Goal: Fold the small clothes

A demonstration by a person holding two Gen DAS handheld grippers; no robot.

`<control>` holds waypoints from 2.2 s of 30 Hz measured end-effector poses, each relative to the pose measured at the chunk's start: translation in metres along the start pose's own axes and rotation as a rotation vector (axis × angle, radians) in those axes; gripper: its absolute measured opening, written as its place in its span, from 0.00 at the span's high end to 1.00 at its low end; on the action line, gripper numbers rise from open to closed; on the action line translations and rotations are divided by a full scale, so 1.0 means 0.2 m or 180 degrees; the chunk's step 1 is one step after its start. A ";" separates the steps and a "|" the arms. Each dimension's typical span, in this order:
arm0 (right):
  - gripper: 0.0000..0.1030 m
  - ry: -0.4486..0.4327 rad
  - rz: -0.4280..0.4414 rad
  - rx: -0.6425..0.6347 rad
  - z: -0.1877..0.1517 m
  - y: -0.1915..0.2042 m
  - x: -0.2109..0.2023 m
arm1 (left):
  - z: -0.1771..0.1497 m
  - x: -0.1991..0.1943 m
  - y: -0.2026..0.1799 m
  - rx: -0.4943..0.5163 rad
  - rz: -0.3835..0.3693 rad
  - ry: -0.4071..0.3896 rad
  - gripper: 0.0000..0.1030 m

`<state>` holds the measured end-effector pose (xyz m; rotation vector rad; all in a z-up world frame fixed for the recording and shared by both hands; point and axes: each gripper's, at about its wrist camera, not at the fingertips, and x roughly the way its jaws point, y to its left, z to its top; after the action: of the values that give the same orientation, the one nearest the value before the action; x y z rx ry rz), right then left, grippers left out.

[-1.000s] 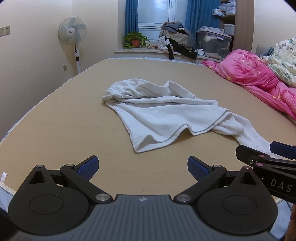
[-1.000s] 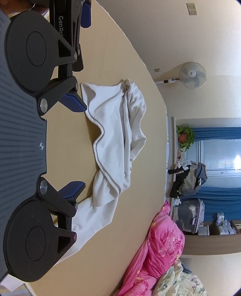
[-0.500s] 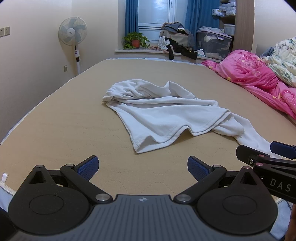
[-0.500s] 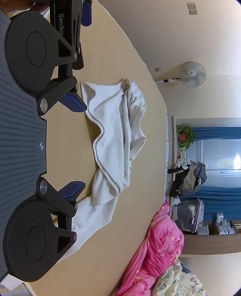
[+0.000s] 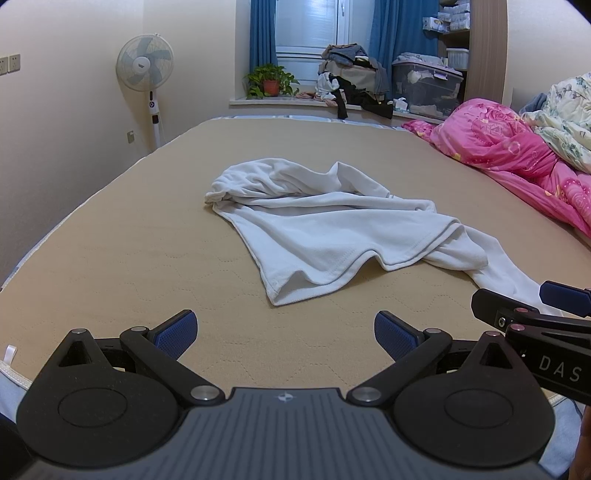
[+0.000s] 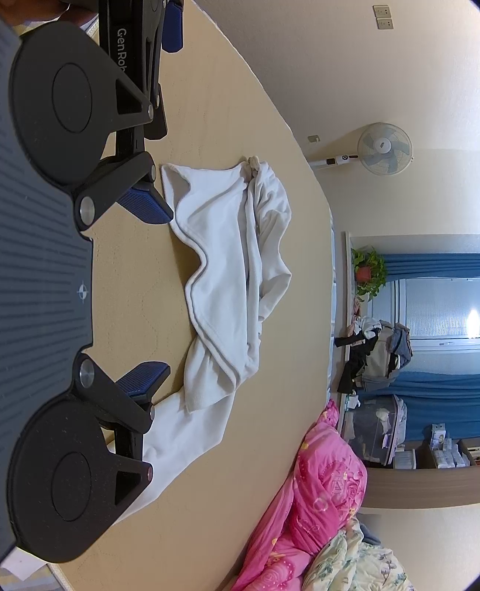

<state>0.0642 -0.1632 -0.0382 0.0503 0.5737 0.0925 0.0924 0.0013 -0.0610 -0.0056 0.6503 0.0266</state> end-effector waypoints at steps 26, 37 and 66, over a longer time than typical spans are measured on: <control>0.68 0.0203 0.0173 0.0081 0.19 -0.60 0.28 | 0.32 1.07 0.16 -0.0746 0.0067 0.1108 0.46; 0.66 0.0283 0.0098 0.0526 0.23 -0.68 0.38 | 0.33 0.25 0.56 -0.0183 0.0210 0.0830 0.96; 0.94 0.0756 0.0153 0.0680 0.01 -0.69 -0.09 | -0.05 -0.13 0.94 -0.0282 -0.0056 0.0633 0.99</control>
<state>0.0609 -0.3018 -0.0362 0.2635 0.8186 0.0842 0.0604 0.1881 -0.0518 -0.1006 0.8474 0.0382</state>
